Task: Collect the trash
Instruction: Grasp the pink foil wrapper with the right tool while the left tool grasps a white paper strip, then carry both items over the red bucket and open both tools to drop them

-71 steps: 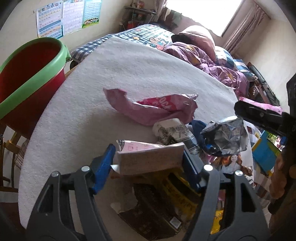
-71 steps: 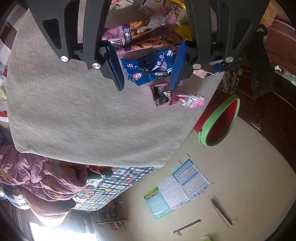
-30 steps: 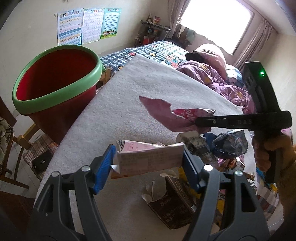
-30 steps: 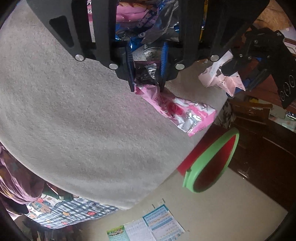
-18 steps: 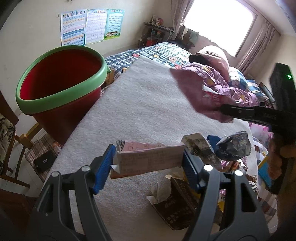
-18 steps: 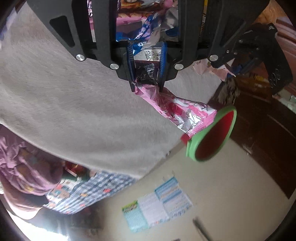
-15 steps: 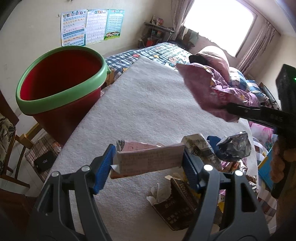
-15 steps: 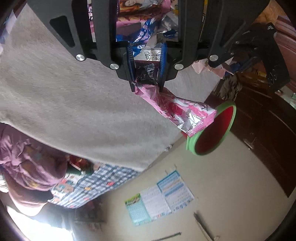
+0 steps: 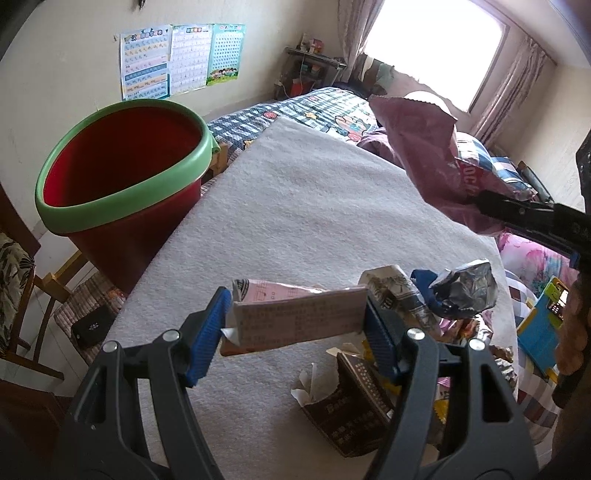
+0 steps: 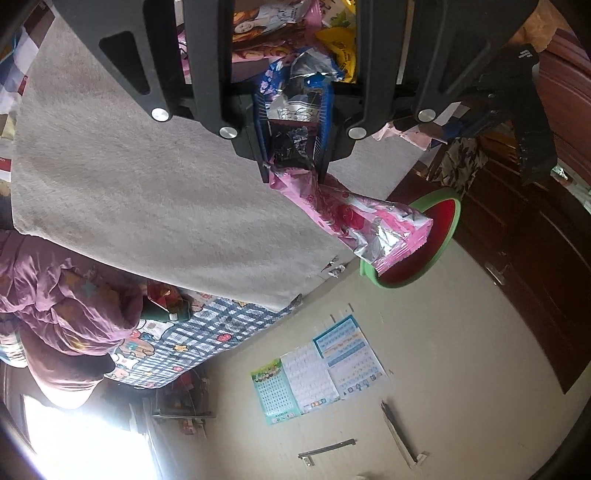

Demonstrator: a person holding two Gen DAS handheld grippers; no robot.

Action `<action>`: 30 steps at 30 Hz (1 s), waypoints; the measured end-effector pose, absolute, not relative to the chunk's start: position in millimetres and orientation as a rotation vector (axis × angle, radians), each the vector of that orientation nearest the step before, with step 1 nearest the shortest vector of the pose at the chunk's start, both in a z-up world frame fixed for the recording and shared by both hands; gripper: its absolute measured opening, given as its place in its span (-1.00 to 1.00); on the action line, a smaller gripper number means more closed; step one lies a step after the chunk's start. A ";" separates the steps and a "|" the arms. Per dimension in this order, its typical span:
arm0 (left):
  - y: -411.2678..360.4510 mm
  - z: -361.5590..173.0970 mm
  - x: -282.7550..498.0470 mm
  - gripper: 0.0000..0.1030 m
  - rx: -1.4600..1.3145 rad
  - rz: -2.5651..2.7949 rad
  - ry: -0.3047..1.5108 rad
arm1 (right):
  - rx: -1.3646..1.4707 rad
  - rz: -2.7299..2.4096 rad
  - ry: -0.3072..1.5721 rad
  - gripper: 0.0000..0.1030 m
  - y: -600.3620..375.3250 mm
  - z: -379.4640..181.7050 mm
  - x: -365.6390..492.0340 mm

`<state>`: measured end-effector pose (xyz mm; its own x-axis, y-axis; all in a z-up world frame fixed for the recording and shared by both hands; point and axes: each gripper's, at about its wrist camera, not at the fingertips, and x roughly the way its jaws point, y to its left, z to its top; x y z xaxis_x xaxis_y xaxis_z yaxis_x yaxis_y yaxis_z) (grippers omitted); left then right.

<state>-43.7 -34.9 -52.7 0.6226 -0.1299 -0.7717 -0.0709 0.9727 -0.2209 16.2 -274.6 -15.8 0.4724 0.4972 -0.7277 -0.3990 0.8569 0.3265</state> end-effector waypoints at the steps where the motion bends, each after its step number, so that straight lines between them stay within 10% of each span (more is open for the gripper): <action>1: -34.6 -52.4 -43.3 0.30 -0.241 -0.032 0.900 | 0.119 0.551 0.930 -0.57 -274.1 -16.6 14.6; 30: 26.6 -38.1 -38.7 0.30 -0.242 -0.015 0.823 | 0.136 0.473 0.928 -0.57 -223.8 -14.0 19.2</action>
<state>-38.7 26.6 -38.1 0.6814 -0.1066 -0.7241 -0.0803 0.9724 -0.2188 19.2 -223.8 -14.0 0.5059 0.4483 -0.7369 -0.3333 0.8896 0.3123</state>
